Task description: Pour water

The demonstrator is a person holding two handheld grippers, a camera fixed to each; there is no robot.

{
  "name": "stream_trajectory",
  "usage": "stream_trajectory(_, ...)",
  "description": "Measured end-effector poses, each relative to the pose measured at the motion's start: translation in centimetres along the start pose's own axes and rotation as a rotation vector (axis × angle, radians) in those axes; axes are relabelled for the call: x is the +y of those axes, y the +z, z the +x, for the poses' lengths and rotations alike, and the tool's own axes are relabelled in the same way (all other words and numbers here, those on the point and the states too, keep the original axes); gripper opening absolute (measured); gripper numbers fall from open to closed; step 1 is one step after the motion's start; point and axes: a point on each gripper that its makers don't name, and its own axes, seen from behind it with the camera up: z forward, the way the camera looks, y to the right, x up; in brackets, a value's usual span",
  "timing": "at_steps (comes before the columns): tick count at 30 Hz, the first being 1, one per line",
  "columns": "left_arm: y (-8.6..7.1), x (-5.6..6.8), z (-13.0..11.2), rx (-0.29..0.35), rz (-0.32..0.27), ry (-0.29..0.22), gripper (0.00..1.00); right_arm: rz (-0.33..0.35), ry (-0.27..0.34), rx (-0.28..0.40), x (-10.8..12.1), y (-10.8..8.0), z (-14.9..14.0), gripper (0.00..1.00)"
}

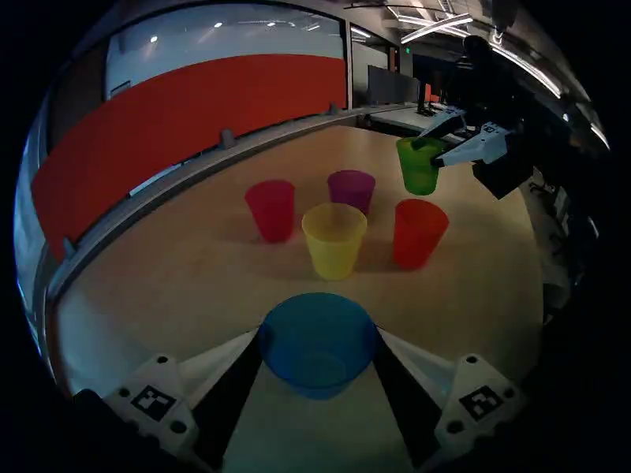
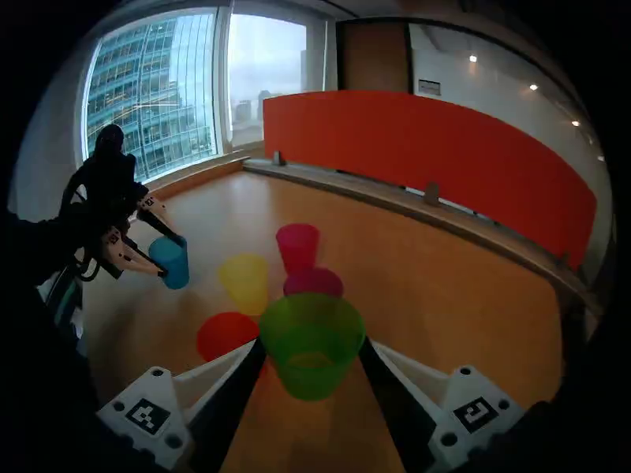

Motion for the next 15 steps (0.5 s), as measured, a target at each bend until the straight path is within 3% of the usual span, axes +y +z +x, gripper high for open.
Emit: stream_trajectory(15, 0.8, 0.0, -0.9, -0.014, -0.010, -0.020, 0.89, -0.006, -0.001, -0.055, 0.3, 1.6, -3.2, 0.88)
